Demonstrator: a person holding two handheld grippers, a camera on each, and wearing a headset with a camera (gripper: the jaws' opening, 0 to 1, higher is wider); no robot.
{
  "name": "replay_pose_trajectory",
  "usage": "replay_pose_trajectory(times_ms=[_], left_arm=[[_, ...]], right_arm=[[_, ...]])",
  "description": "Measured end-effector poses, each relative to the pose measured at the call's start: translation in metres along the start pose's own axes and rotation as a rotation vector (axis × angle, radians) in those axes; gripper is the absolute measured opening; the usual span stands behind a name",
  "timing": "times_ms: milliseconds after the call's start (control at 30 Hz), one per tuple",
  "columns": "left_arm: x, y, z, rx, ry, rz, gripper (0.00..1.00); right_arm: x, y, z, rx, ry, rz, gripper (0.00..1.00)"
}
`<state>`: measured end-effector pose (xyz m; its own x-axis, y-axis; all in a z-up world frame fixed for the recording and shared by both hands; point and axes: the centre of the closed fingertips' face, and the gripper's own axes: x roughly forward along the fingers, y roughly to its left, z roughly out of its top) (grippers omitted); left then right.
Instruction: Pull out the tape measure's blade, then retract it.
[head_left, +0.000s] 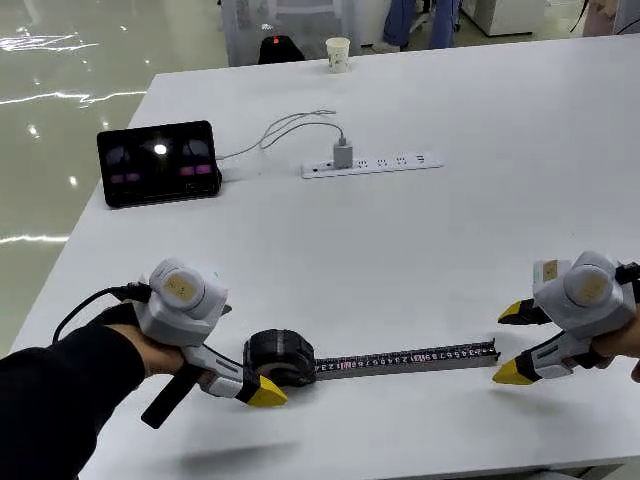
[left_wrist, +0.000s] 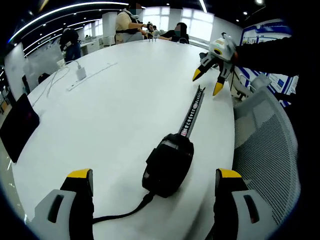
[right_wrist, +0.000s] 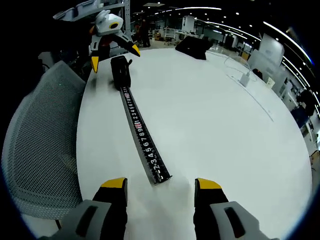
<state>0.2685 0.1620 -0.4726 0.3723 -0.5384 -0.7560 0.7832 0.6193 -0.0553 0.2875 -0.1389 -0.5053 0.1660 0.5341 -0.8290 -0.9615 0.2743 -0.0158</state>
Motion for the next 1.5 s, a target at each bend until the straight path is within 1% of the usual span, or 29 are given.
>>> replay_pose_trajectory(times_ms=[33,67,100,133,167,233,267,300,333,400,467,533,600,667,733,767,800,833,900,967,1033,1100,1200,1267,1400,1433,1500], left_arm=[[-0.001,0.001,0.000,-0.012,-0.006,0.005,0.99],[-0.001,0.003,0.000,-0.038,-0.013,0.012,0.99],[-0.003,0.006,0.000,-0.074,-0.028,0.025,0.99],[-0.004,0.009,0.001,-0.084,-0.041,0.036,0.99],[-0.006,0.013,-0.001,-0.097,-0.050,0.051,0.99],[-0.009,0.018,-0.002,-0.127,-0.067,0.071,0.99],[-0.009,0.019,-0.002,-0.135,-0.074,0.077,0.99],[-0.012,0.021,-0.001,-0.151,-0.090,0.088,0.99],[-0.015,0.021,-0.003,-0.170,-0.095,0.091,0.99],[-0.018,0.028,-0.006,-0.220,-0.107,0.124,0.99],[-0.021,0.030,-0.009,-0.225,-0.117,0.137,0.99],[-0.024,0.034,-0.012,-0.231,-0.133,0.150,0.99],[-0.025,0.037,-0.017,-0.239,-0.132,0.164,0.99],[-0.028,0.035,-0.019,-0.242,-0.138,0.175,0.99],[-0.028,0.037,-0.023,-0.251,-0.143,0.183,0.99],[-0.029,0.037,-0.024,-0.259,-0.155,0.184,0.99],[-0.030,0.037,-0.025,-0.266,-0.163,0.184,0.99],[-0.029,0.039,-0.030,-0.280,-0.164,0.192,0.99],[-0.031,0.040,-0.034,-0.288,-0.164,0.204,0.99],[-0.033,0.039,-0.036,-0.302,-0.174,0.211,0.99],[-0.037,0.042,-0.038,-0.308,-0.186,0.232,0.99],[-0.040,0.042,-0.039,-0.310,-0.198,0.237,0.99],[-0.042,0.040,-0.042,-0.318,-0.196,0.249,0.99],[-0.044,0.036,-0.044,-0.319,-0.193,0.252,0.99],[-0.050,0.039,-0.044,-0.296,-0.208,0.291,0.99],[-0.052,0.041,-0.044,-0.276,-0.215,0.309,0.99],[-0.056,0.039,-0.042,-0.261,-0.242,0.314,0.99]], right_arm=[[-0.001,0.000,0.000,0.010,-0.007,-0.007,0.53],[-0.001,-0.001,0.000,0.024,-0.014,-0.017,0.54],[-0.002,-0.002,0.001,0.043,-0.032,-0.033,0.55],[-0.003,-0.003,0.003,0.059,-0.048,-0.039,0.55],[-0.004,-0.003,0.003,0.072,-0.053,-0.046,0.56],[-0.006,-0.003,0.002,0.087,-0.054,-0.058,0.58],[-0.006,-0.003,0.002,0.093,-0.057,-0.061,0.59],[-0.008,-0.002,0.003,0.105,-0.066,-0.066,0.60],[-0.009,-0.002,0.003,0.117,-0.074,-0.071,0.62],[-0.010,-0.002,0.002,0.136,-0.085,-0.082,0.64],[-0.012,-0.002,0.000,0.155,-0.094,-0.092,0.66],[-0.014,-0.003,0.001,0.167,-0.115,-0.114,0.67],[-0.015,-0.004,0.000,0.185,-0.125,-0.127,0.70],[-0.017,-0.005,0.000,0.202,-0.138,-0.142,0.73],[-0.018,-0.004,0.000,0.212,-0.148,-0.147,0.75],[-0.019,-0.004,0.000,0.220,-0.152,-0.154,0.76],[-0.019,-0.005,-0.001,0.225,-0.155,-0.159,0.78],[-0.020,-0.004,-0.002,0.232,-0.161,-0.164,0.81],[-0.022,-0.006,-0.003,0.238,-0.169,-0.180,0.85],[-0.024,-0.005,-0.004,0.247,-0.178,-0.183,0.88],[-0.026,-0.006,-0.006,0.252,-0.191,-0.197,0.92],[-0.029,-0.007,-0.009,0.269,-0.196,-0.207,0.95],[-0.032,-0.008,-0.011,0.284,-0.210,-0.223,0.99],[-0.034,-0.007,-0.013,0.293,-0.216,-0.226,0.99],[-0.038,-0.007,-0.014,0.298,-0.234,-0.245,0.99],[-0.040,-0.007,-0.014,0.299,-0.243,-0.255,0.99],[-0.044,-0.007,-0.012,0.298,-0.261,-0.269,0.99]])
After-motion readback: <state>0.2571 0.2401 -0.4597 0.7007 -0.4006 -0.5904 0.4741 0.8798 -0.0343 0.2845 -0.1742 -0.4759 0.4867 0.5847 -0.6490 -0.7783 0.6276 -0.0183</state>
